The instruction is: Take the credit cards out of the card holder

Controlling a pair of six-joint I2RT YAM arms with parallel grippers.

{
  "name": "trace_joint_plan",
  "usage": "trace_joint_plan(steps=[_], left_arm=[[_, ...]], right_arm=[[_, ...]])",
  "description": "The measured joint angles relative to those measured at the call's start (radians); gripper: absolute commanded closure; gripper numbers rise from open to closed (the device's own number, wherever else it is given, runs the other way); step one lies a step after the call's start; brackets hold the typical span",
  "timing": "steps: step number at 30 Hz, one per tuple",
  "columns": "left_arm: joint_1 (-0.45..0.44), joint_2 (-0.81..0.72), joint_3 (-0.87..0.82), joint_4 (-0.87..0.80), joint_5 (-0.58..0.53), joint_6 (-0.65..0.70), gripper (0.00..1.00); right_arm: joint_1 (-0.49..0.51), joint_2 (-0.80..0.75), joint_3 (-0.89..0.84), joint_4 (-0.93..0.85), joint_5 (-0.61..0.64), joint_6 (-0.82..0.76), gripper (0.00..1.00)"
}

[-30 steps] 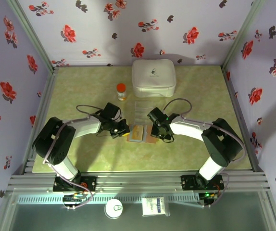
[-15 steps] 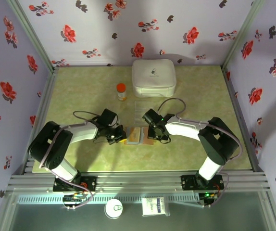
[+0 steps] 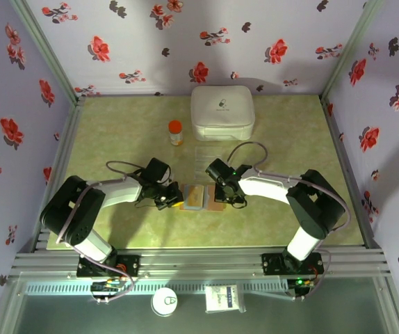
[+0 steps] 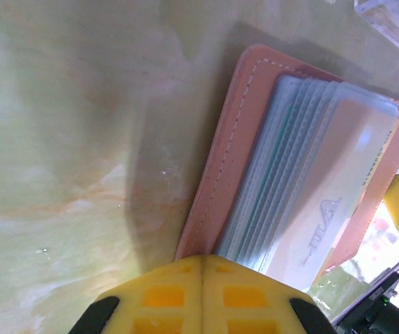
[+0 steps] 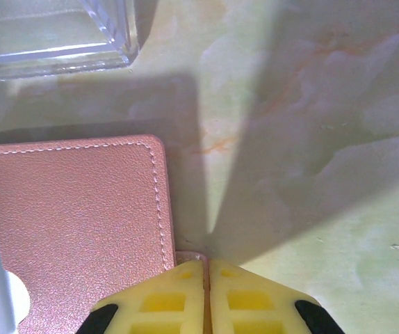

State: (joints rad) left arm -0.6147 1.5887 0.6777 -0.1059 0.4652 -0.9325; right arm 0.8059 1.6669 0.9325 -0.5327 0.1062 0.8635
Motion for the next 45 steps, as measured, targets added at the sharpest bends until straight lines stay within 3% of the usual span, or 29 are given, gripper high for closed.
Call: trace_joint_plan(steps=[15, 31, 45], left_arm=[[-0.003, 0.002, -0.017, 0.031, 0.014, -0.011, 1.00], [-0.003, -0.001, -0.019, 0.034, 0.014, -0.031, 1.00], [-0.003, -0.001, -0.019, 0.034, 0.014, -0.037, 1.00]], right_arm=[[-0.001, 0.005, 0.003, -0.015, 0.008, -0.002, 0.91], [-0.038, -0.009, -0.002, -0.060, 0.020, -0.027, 0.70], [-0.062, -0.034, -0.029, -0.101, 0.053, -0.038, 0.61]])
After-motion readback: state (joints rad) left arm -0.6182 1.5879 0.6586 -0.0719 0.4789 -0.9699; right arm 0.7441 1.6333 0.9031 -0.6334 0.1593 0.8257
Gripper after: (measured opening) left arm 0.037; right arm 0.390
